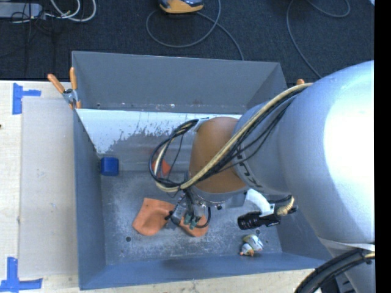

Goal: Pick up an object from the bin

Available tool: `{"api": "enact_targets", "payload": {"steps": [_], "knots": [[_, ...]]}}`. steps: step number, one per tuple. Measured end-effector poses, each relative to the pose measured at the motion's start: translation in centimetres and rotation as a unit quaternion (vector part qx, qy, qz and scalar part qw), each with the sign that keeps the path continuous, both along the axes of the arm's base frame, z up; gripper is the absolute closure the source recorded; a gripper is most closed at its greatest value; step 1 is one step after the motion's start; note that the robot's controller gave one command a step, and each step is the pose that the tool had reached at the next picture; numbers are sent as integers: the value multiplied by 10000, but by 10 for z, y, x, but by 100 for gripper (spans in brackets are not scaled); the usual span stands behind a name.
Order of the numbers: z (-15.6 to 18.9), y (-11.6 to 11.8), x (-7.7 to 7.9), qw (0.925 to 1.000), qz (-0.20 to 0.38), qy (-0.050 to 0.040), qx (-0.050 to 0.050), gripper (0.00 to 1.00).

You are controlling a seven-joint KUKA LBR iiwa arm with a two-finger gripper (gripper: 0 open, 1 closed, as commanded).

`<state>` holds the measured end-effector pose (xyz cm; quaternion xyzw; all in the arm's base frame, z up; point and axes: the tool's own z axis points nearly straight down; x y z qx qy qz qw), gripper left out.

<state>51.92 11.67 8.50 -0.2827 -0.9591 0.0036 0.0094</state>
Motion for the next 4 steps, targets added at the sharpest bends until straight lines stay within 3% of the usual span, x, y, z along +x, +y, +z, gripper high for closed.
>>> {"api": "enact_targets", "payload": {"steps": [2, 3, 4], "knots": [[-4, 17, 4, 9999, -156, 0, -4, 100], [-13, 13, 2, 9999, -124, 12, -2, 100], [6, 16, 1, 9994, -360, 18, -13, 100]]}}
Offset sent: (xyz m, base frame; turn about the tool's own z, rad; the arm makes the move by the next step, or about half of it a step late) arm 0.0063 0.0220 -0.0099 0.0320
